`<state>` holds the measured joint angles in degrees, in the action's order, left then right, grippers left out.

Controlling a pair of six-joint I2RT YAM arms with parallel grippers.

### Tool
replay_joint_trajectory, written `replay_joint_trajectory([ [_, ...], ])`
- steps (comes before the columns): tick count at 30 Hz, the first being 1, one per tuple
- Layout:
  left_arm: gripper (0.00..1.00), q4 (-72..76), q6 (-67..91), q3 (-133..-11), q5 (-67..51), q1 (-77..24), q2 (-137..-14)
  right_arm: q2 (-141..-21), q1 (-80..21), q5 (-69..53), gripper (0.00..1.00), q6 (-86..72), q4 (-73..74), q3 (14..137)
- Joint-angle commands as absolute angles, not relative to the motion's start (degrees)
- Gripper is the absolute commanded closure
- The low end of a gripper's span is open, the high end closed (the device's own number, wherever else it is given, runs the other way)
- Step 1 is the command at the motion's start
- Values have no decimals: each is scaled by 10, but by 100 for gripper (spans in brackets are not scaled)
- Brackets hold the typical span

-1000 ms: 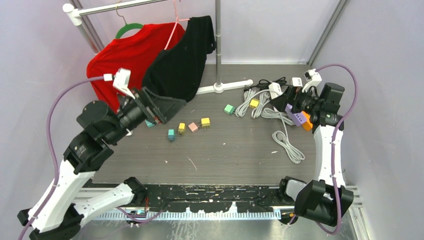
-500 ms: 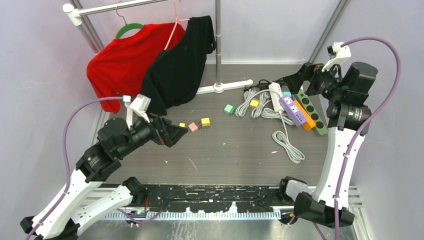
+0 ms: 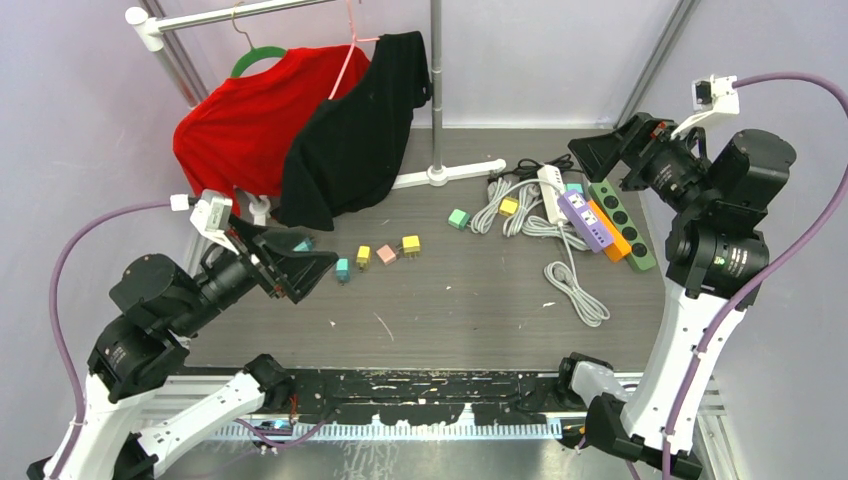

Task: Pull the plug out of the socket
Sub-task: Reset both arms

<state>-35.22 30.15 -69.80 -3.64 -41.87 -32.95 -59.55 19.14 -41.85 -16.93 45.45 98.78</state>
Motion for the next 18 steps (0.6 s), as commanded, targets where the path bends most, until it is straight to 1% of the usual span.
replay_joint_trajectory([
  [1,1,-377,277,-718,-28,-415,-328,-588,192,-417,0,-189,450,1004],
  [18,1,-407,253,-731,-26,-415,-325,-579,192,-435,0,-165,440,968],
])
